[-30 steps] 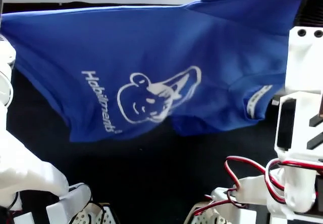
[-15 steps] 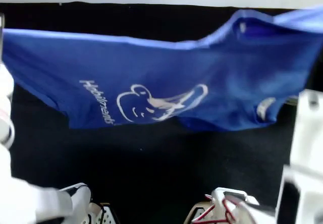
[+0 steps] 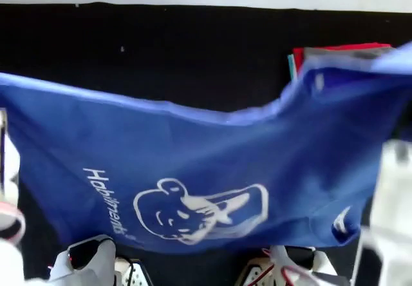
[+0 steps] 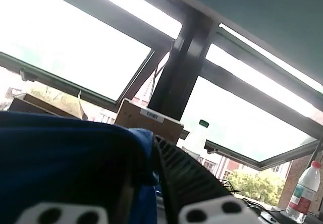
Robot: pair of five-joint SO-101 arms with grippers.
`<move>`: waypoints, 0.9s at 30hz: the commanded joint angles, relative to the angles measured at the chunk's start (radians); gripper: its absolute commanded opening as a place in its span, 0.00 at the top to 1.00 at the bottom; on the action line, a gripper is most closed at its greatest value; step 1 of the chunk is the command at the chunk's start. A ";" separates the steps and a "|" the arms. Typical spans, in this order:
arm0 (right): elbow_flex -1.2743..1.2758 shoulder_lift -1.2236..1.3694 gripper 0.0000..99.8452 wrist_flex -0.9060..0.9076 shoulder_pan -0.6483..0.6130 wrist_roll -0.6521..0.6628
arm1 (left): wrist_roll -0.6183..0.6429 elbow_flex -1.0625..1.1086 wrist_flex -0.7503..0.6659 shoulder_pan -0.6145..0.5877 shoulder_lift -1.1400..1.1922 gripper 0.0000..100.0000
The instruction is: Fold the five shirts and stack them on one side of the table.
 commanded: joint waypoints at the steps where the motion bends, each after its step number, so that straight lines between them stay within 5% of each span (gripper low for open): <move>1: 0.168 0.081 0.99 -0.054 -0.048 0.002 | 0.002 0.163 -0.011 -0.004 0.099 0.99; 12: 0.530 0.397 0.99 -0.323 -0.131 0.003 | 0.005 0.325 -0.331 -0.002 0.512 0.99; 27: 0.541 0.578 0.99 -0.242 -0.197 0.003 | 0.002 0.094 -0.315 0.019 0.848 0.99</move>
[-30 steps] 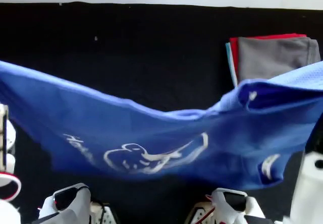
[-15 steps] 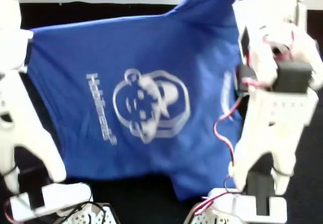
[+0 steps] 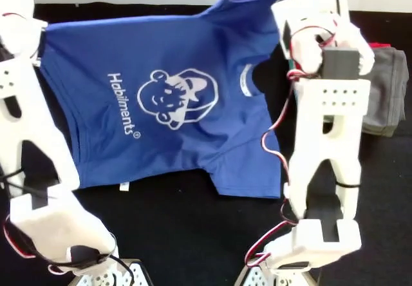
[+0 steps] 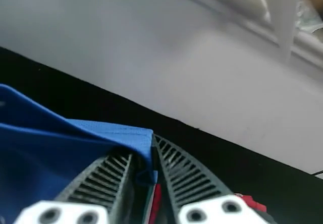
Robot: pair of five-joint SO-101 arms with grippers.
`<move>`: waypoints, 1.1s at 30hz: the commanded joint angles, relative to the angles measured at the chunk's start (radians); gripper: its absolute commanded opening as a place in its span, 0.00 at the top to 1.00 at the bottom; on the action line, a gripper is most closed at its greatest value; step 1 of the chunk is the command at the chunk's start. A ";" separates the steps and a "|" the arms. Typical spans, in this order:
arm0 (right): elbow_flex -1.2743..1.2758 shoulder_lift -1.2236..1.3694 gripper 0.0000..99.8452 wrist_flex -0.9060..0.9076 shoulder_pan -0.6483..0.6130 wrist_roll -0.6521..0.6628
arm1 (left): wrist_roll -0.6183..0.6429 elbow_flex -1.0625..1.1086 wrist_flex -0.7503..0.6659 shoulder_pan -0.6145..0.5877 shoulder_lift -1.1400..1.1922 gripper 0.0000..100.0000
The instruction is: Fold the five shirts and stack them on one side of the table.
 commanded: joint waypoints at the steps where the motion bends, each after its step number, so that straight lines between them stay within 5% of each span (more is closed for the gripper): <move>1: -0.004 0.033 0.99 0.065 -0.025 0.003 | -0.002 -0.038 -0.005 0.018 0.054 0.99; 13: -0.005 0.318 0.99 0.229 -0.033 0.003 | -0.002 -0.035 0.107 0.028 0.286 0.99; 25: -0.249 0.479 0.99 0.053 -0.041 0.003 | 0.005 -0.081 0.051 0.021 0.372 0.99; 33: -0.272 0.490 0.99 0.341 -0.045 0.006 | 0.000 -0.156 0.330 0.022 0.371 0.99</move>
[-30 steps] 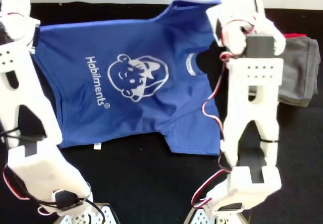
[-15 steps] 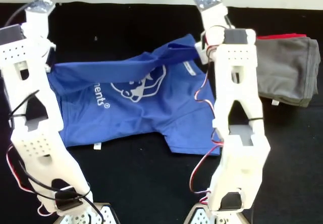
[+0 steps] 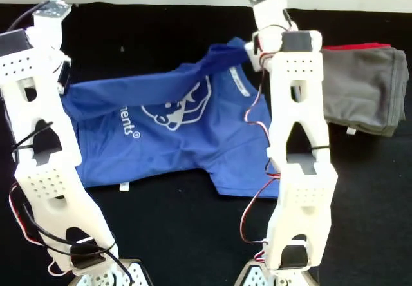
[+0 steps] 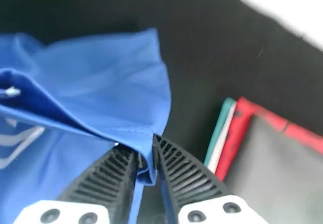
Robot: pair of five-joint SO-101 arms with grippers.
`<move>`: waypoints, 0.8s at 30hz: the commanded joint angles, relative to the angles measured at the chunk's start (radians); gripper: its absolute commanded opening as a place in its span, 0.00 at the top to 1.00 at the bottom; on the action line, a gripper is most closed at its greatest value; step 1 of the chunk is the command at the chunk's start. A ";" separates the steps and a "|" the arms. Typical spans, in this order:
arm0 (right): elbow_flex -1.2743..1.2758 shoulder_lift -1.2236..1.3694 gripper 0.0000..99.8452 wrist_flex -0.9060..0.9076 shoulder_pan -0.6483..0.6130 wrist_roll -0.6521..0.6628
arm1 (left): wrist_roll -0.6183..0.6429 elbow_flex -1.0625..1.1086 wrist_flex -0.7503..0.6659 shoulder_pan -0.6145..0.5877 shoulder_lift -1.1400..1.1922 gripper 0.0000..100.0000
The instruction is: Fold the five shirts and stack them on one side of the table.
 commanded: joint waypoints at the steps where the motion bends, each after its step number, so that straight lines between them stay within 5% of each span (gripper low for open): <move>1: -0.041 -0.007 0.99 0.082 -0.005 0.006 | 0.000 -0.044 0.075 0.005 -0.012 0.99; 11: -0.053 -0.018 0.99 0.409 -0.010 0.003 | -0.005 0.285 0.081 -0.028 -0.153 0.99; 18: -0.036 -0.031 0.99 0.426 0.035 -0.081 | -0.061 0.608 0.074 -0.031 -0.429 0.99; 24: 0.331 -0.288 0.99 0.418 0.004 -0.094 | -0.130 0.783 0.064 -0.038 -0.487 0.99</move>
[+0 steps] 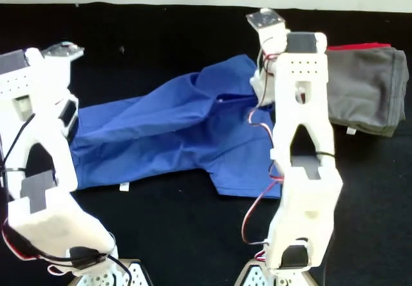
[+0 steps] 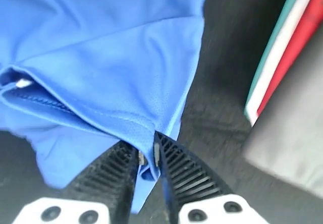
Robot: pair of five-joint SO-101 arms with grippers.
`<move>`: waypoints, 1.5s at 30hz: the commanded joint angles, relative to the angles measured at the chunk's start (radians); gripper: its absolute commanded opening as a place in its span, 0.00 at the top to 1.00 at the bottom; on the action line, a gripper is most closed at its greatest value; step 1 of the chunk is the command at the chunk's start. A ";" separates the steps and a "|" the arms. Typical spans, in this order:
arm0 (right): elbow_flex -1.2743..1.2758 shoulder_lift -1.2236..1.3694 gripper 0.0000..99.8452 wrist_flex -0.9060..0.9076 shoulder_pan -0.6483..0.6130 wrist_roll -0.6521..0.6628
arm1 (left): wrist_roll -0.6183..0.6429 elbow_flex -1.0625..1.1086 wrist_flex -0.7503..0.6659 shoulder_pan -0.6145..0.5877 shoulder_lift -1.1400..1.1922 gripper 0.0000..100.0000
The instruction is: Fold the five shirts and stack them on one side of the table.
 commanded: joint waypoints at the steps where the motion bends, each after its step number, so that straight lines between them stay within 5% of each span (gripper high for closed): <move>1: 0.248 -0.229 0.99 -0.012 -0.024 -0.011 | -0.037 0.058 -0.020 -0.030 -0.059 0.99; 11: 0.849 -0.613 0.99 -0.248 0.061 0.118 | -0.160 0.219 -0.089 -0.079 -0.058 0.99; 24: 1.213 -0.737 0.99 -0.429 0.059 0.127 | -0.161 0.314 -0.170 -0.054 -0.058 0.99; 31: 1.248 -0.743 0.99 -0.443 0.064 0.127 | -0.164 0.312 -0.103 -0.053 -0.062 0.99; 37: 1.227 -0.751 0.87 -0.375 0.059 0.127 | -0.164 0.305 -0.051 -0.058 -0.067 0.99; 45: 1.017 -0.895 0.85 -0.326 0.059 0.124 | -0.160 0.084 0.008 -0.056 -0.070 0.82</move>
